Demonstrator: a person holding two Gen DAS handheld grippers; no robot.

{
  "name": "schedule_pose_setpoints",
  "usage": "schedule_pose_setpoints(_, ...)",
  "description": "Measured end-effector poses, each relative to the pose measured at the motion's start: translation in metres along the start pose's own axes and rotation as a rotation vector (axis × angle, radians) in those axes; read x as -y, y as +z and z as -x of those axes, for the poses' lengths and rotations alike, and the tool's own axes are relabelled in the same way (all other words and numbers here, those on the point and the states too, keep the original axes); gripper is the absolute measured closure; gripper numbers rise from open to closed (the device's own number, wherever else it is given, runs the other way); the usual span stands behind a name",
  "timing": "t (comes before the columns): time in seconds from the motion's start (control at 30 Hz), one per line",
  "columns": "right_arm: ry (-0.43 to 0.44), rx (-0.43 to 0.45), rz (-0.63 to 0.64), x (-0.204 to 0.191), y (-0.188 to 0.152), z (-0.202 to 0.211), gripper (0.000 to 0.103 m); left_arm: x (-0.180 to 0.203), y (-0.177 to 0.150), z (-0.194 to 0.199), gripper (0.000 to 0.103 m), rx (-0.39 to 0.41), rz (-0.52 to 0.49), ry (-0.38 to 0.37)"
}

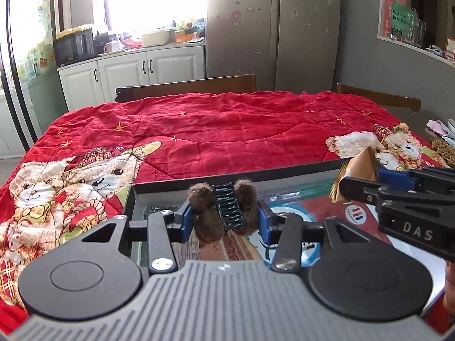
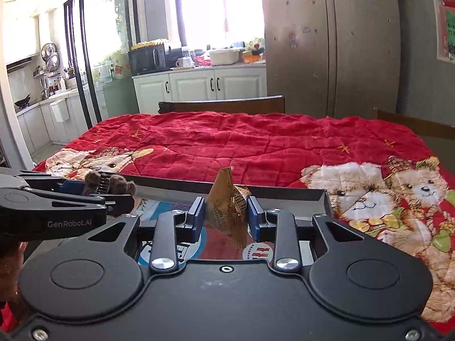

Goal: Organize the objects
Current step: 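Carry the triangle with right tool while left tool carries the clip over the box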

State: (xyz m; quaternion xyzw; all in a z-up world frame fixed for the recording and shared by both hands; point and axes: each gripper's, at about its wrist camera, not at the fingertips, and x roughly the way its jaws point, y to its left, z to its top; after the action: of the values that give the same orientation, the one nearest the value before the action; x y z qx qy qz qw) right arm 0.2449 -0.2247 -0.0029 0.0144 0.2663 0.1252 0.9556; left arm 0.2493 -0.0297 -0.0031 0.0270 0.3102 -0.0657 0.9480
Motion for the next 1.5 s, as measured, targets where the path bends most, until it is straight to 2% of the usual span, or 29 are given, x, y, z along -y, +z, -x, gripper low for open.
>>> schedule_pose_setpoints(0.33,-0.005,-0.051,0.032,-0.009,0.001,-0.019,0.072,0.004,0.001,-0.016,0.053,-0.024,-0.008,-0.001)
schedule_pose_setpoints(0.63,-0.027,-0.106,0.019,-0.008,0.001,-0.029,0.072,0.005,-0.003,-0.026,0.052,-0.056,-0.020,0.014)
schedule_pose_setpoints(1.1,-0.012,-0.171,-0.006,-0.003,0.000,-0.038,0.072,0.005,-0.005,-0.034,0.050,-0.104,-0.026,0.017)
schedule_pose_setpoints(1.5,-0.017,-0.195,-0.010,-0.002,0.001,-0.042,0.070,0.005,-0.005,-0.037,0.040,-0.125,-0.026,0.019)
